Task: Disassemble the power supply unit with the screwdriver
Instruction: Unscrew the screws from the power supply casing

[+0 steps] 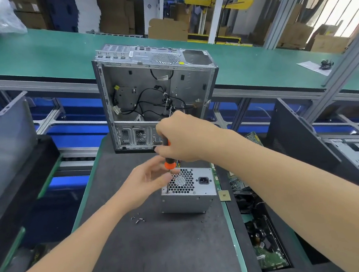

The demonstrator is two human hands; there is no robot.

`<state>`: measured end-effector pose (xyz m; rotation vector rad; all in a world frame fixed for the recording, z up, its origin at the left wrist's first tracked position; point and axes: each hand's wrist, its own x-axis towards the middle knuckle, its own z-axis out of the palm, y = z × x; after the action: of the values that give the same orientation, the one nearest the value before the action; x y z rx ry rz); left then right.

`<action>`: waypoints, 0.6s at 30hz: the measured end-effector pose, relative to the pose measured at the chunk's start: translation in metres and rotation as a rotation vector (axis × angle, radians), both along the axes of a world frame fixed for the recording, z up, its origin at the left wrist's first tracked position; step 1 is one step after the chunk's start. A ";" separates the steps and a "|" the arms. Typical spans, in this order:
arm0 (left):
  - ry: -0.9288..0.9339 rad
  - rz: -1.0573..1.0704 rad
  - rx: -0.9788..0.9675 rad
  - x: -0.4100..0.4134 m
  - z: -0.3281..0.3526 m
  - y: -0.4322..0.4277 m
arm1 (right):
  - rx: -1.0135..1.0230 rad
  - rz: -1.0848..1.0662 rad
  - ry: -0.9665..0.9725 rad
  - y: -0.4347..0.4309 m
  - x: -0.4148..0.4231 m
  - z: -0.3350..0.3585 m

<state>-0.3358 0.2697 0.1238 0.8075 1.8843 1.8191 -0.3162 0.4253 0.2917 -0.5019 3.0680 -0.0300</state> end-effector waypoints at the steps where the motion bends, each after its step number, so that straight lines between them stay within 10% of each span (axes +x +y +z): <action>1: 0.007 -0.028 0.024 -0.002 0.005 0.000 | 0.001 0.035 -0.028 0.001 0.000 0.002; 11: 0.065 -0.069 -0.092 -0.005 0.011 0.001 | -0.020 0.254 -0.172 0.004 0.001 0.013; 18: 0.062 -0.038 -0.107 -0.001 0.011 0.004 | 0.067 -0.087 0.177 -0.007 0.005 -0.005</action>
<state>-0.3372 0.2741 0.1350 0.8648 1.9727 1.6727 -0.3110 0.4184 0.2865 -0.3864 3.2484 0.1210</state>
